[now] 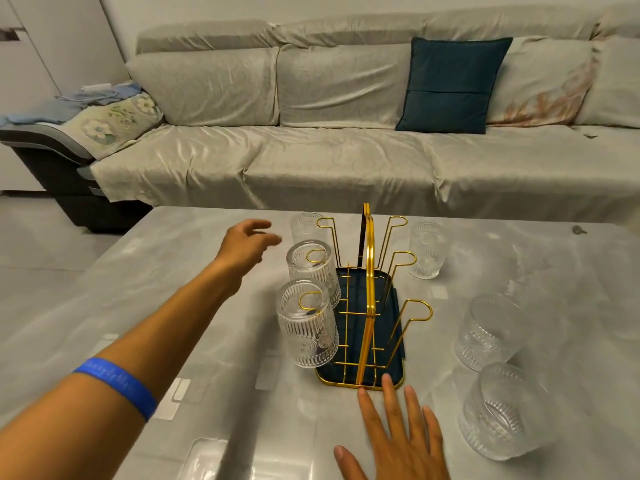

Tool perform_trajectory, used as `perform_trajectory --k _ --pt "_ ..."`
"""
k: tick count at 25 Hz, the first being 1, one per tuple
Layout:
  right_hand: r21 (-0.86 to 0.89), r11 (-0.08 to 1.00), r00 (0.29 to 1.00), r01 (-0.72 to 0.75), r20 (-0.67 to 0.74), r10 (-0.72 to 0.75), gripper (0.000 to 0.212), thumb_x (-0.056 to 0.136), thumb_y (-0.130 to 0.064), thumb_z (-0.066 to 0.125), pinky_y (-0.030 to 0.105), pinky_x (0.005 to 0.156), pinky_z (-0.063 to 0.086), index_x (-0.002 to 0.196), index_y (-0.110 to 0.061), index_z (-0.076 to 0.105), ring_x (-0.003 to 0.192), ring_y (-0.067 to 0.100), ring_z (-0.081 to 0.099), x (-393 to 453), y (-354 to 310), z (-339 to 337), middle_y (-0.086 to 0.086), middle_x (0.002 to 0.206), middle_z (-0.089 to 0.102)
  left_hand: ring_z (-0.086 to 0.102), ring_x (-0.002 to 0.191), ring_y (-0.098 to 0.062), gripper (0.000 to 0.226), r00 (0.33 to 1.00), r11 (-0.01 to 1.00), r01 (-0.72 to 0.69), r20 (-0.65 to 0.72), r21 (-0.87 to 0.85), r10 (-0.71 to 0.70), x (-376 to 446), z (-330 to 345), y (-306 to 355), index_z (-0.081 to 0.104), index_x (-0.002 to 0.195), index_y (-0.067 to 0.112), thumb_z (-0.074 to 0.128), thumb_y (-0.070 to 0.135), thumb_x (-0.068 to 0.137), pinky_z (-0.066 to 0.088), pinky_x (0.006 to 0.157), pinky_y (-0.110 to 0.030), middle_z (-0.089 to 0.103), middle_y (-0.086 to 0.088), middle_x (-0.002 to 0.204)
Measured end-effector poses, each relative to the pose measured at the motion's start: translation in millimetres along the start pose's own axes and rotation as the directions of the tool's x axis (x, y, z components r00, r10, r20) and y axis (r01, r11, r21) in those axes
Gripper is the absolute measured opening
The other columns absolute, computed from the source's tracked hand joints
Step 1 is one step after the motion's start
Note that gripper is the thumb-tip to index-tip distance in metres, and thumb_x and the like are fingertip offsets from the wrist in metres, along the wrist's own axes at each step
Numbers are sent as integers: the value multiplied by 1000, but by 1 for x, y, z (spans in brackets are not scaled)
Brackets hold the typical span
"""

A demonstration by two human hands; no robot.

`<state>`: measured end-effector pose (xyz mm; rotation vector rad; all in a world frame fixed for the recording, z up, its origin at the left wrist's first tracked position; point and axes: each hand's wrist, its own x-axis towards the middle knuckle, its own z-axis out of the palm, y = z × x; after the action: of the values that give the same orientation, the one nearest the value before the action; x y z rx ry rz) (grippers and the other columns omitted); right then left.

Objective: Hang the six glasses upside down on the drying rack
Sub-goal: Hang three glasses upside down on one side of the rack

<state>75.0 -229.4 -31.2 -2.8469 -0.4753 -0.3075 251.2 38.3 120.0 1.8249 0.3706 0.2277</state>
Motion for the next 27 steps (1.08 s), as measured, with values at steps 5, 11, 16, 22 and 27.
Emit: perform_trajectory --k 5,11,16,22,27 --pt "-68 998 999 15 -36 -18 96 70 -86 25 53 105 15 147 -32 9 142 33 -1 -1 4 14 3 158 0 54 114 -33 56 995 988 44 85 149 -57 38 47 -45 40 140 9 65 10 90 48 96 -44 52 -17 134" --pt "-197 980 1000 20 6 -19 81 76 -83 17 51 89 35 125 -24 45 114 42 54 -1 11 20 10 142 32 63 86 -22 40 969 989 130 220 -65 -113 78 83 -59 43 136 8 52 18 98 55 81 -43 56 -22 125" --pt "-197 980 999 -6 49 16 82 75 -83 19 52 89 34 125 -23 46 110 45 57 -2 11 17 14 142 45 60 87 -17 69 988 992 -6 157 125 -14 67 60 -24 33 118 16 83 18 71 51 60 -25 55 -4 104" --pt "-27 1000 1000 -9 -14 8 97 72 -85 19 50 109 5 149 -30 0 142 27 -14 1 2 4 1 158 -13 61 90 -15 94 974 927 -188 184 325 133 35 -14 60 48 120 25 93 48 42 54 65 -31 60 1 105" --pt "16 1000 999 1 -52 0 96 72 -85 17 47 110 -4 148 -31 -6 141 26 -16 1 -1 1 -1 157 -19 62 81 -12 80 948 854 -316 176 415 265 11 -16 108 55 110 22 92 49 45 51 54 -22 62 4 94"
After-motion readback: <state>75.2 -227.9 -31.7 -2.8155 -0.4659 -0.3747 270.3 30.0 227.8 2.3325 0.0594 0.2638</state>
